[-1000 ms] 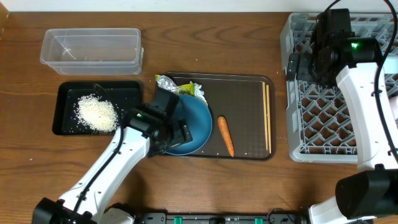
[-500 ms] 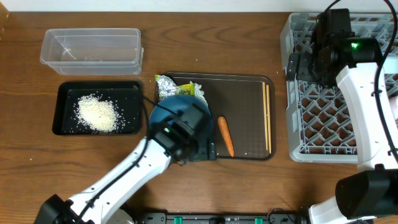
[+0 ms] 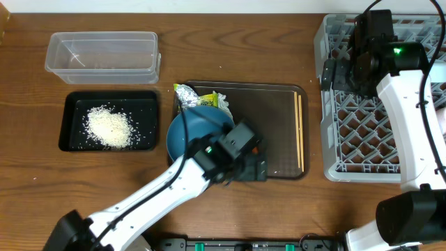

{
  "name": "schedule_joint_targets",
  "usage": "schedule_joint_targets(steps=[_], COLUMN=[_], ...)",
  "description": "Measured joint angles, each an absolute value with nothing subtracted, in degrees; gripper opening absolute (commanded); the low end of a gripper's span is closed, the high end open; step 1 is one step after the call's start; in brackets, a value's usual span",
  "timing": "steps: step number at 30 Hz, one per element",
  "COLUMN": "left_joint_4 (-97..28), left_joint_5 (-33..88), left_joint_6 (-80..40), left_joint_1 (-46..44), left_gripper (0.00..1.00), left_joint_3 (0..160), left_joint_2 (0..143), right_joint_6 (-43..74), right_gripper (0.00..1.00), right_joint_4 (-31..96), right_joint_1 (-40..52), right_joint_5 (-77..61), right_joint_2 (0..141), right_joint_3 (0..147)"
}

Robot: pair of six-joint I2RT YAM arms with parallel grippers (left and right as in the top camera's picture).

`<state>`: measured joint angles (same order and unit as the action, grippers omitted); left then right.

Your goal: Sort waste into correct bins and load items into the dishwasher rack

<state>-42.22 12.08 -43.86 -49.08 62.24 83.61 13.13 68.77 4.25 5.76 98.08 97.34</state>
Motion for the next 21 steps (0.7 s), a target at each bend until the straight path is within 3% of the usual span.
schedule_joint_targets(steps=[6,13,21], left_joint_4=[-46.8,-46.8,-43.5], left_joint_5=[11.0,8.1,2.1], left_joint_6=[-46.6,-49.9,-54.2], left_joint_1=[-51.2,-51.4,-51.5], left_gripper=[0.98,0.98,0.98], left_joint_3=[75.1,79.4,79.7], left_joint_2=[94.0,108.4,111.2], right_joint_6=[13.1,13.1,13.1], right_gripper=[0.99,0.99,0.99], right_joint_4=[68.8,68.8,68.8], right_joint_1=[4.3,4.3,4.3], right_joint_5=[5.7,5.8,5.8], right_joint_2=[98.1,98.1,98.1], right_joint_3=[97.3,97.3,97.3])
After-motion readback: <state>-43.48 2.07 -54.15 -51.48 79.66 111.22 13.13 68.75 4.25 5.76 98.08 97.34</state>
